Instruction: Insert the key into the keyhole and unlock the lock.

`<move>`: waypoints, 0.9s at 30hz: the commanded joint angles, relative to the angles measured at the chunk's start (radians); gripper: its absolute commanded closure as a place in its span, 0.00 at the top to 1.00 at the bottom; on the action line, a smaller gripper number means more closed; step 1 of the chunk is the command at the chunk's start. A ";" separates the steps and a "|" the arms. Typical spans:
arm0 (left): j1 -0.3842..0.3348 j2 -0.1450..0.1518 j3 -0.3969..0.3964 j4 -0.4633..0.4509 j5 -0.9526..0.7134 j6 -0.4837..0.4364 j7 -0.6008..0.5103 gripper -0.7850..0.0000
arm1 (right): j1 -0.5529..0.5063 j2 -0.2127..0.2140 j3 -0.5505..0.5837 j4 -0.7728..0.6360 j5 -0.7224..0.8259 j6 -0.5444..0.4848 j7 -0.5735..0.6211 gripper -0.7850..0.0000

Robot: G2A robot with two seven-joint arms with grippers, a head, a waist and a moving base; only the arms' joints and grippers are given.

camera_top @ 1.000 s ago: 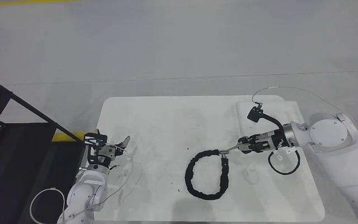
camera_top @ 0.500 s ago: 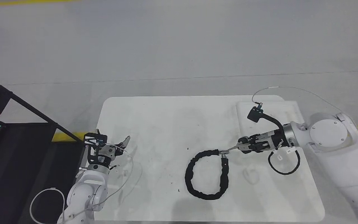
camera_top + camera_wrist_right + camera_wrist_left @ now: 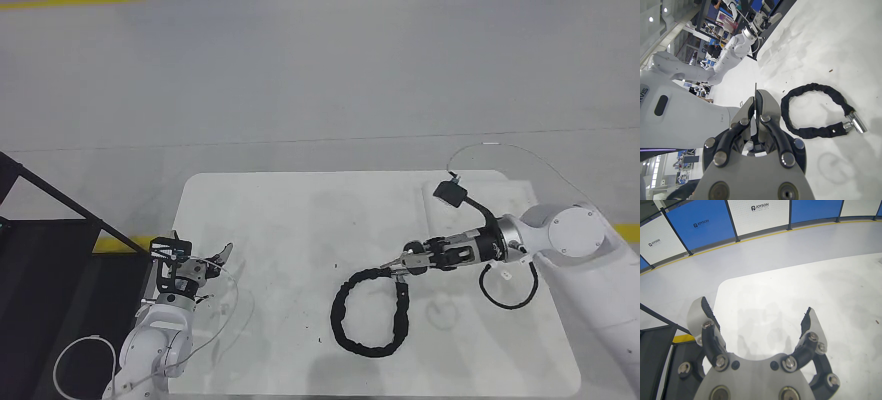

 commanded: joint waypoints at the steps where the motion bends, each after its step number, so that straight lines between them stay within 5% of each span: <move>1: 0.000 0.000 0.000 0.000 0.000 0.000 0.000 1.00 | -0.012 0.013 0.012 0.018 0.023 -0.009 -0.009 0.00; 18: 0.000 0.000 0.000 0.000 0.000 0.000 0.000 1.00 | -0.272 0.152 0.223 0.048 0.191 -0.055 -0.054 0.00; 27: -0.065 -0.005 0.091 -0.076 0.162 0.015 -0.040 1.00 | -0.276 0.155 0.227 0.047 0.195 -0.054 -0.054 0.00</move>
